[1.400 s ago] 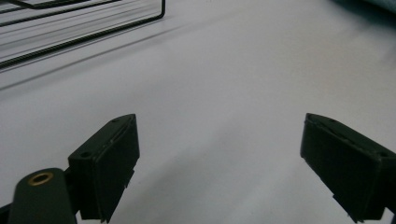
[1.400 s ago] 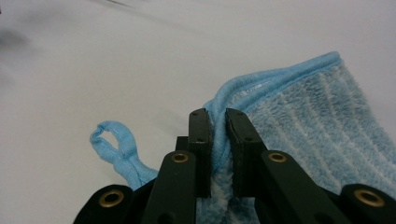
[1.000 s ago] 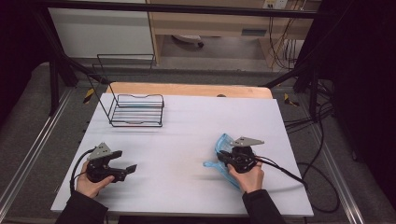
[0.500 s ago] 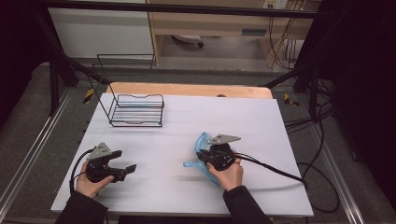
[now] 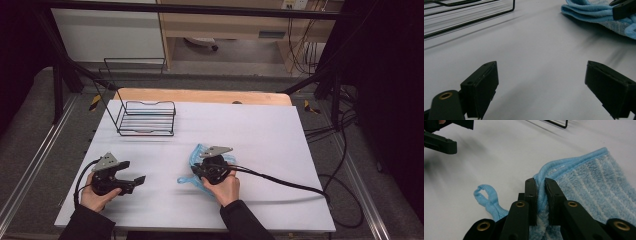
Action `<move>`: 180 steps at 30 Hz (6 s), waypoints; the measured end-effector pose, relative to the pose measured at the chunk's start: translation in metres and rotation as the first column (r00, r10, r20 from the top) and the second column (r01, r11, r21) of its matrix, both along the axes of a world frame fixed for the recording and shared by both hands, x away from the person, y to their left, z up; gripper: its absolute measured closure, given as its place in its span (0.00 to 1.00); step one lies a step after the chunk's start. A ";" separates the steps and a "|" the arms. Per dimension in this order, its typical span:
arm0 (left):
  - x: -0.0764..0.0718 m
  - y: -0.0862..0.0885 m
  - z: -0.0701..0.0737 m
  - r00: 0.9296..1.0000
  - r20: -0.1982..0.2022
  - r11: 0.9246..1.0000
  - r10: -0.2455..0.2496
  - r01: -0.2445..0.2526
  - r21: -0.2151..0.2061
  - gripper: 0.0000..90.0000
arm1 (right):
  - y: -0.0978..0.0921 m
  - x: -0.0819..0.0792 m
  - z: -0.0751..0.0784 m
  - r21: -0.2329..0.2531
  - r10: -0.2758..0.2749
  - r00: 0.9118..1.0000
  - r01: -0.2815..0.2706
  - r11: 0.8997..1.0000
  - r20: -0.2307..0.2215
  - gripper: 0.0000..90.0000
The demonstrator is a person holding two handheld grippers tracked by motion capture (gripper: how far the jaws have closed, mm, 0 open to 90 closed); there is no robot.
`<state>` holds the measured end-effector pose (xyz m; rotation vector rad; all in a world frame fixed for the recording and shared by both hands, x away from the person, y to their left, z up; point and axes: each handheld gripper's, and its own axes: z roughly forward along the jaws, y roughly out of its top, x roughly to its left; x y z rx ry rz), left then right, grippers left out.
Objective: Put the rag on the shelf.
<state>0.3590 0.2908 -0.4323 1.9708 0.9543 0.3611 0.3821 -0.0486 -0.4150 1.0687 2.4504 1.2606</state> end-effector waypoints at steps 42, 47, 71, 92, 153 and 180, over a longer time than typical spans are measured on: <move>0.010 -0.091 0.017 0.993 -0.106 0.997 -0.044 0.051 0.059 0.34 | -0.101 -0.031 -0.018 0.033 -0.109 0.993 0.111 0.993 -0.047 0.40; 0.015 -0.122 0.008 0.984 -0.166 0.996 -0.069 0.077 0.043 0.39 | -0.099 -0.040 -0.026 0.035 -0.088 0.994 0.090 0.995 -0.059 0.47; -0.004 -0.149 -0.014 0.971 -0.233 0.995 -0.057 0.074 0.066 0.93 | -0.091 -0.037 -0.040 0.028 -0.061 0.989 0.066 0.997 -0.138 0.96; -0.013 -0.139 -0.005 0.980 -0.184 0.994 -0.075 0.089 0.070 0.70 | -0.105 -0.028 -0.026 0.030 -0.018 0.999 0.019 0.999 -0.037 0.66; 0.095 -0.150 -0.003 0.977 -0.215 0.995 0.019 0.004 0.105 0.64 | -0.138 -0.019 -0.024 0.071 -0.063 0.998 0.065 0.995 -0.029 0.02; 0.091 -0.155 -0.011 0.971 -0.239 0.996 0.011 0.009 0.085 0.86 | -0.119 0.006 -0.014 0.070 -0.113 0.993 0.115 0.991 -0.027 0.12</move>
